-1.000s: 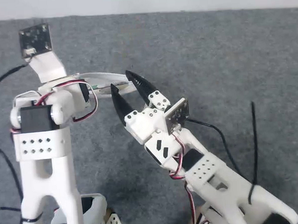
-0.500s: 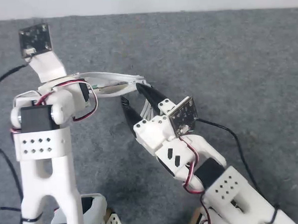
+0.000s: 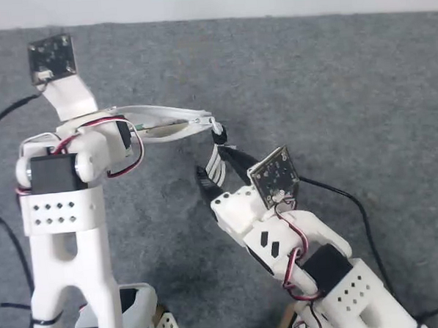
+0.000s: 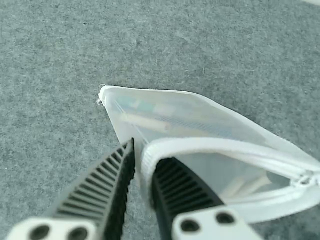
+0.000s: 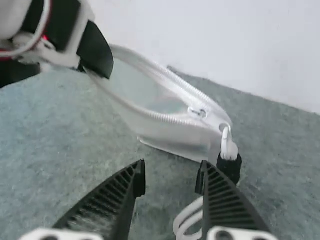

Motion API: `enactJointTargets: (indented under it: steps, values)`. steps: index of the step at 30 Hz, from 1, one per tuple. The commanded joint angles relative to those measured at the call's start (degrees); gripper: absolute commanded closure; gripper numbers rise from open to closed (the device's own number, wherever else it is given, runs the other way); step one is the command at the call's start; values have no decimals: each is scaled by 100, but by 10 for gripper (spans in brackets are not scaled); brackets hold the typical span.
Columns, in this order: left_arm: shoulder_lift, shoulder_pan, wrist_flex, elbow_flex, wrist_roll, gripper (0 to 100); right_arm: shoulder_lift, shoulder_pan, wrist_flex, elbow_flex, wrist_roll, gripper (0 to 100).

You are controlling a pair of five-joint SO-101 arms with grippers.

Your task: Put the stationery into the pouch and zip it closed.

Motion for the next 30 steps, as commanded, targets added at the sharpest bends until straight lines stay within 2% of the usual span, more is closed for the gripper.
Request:
enactJointTargets:
  steps: [1,9,15,23,30]
  values:
    - [0,-9,-193,-31,-26,990,-163,-13,84,-105,-176,843]
    - [-9,-9,-273,31,-26,990,-154,-13,31,220,-281,843]
    - [-18,-9,-281,31,-26,990,-154,-4,-690,659,-264,843]
    - [-18,-9,-281,31,-26,990,-145,347,-760,651,-264,844]
    - [-18,-9,-281,31,-26,990,-75,338,-760,624,-264,844]
